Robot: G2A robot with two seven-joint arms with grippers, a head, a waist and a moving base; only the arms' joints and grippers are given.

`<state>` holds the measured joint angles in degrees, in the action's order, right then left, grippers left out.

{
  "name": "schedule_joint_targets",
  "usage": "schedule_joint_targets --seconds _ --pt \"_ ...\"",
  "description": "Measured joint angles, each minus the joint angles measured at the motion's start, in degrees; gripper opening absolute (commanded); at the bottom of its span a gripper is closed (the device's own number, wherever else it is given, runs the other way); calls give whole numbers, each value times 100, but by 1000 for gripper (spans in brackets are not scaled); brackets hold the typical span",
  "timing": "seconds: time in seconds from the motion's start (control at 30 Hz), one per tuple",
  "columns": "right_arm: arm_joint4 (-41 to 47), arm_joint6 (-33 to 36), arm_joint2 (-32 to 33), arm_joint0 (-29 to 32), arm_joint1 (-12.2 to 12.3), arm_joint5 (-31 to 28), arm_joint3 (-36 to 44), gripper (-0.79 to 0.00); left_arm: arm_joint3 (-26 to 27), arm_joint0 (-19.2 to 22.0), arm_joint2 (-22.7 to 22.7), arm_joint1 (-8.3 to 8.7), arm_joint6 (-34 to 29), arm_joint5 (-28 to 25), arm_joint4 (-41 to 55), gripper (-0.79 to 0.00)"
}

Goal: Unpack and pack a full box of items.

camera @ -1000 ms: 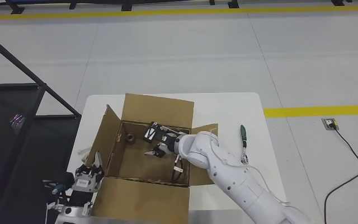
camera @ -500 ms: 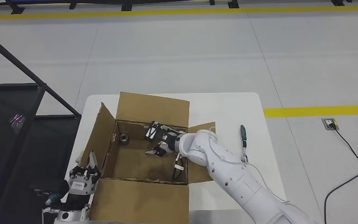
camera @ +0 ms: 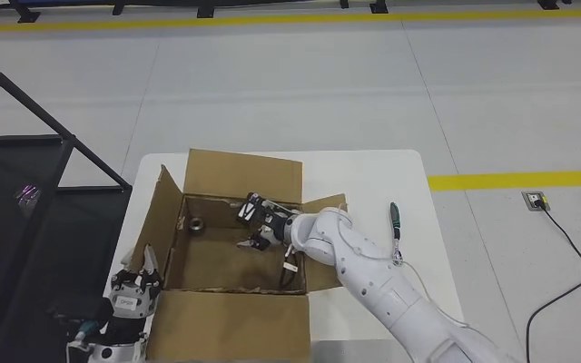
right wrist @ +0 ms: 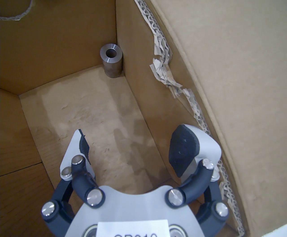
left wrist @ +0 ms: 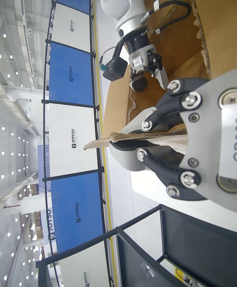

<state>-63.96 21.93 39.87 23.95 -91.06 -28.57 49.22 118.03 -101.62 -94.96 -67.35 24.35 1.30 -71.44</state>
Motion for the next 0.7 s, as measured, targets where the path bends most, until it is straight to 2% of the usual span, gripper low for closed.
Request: schedule_joint_targets --seconds 0.33,0.7 --pt "-745 -838 197 335 155 55 444 0 68 53 2 -38 -102 -40 -103 -785" --pt "-900 -580 514 647 295 -68 930 0 -79 136 45 -81 -149 -97 -138 -785"
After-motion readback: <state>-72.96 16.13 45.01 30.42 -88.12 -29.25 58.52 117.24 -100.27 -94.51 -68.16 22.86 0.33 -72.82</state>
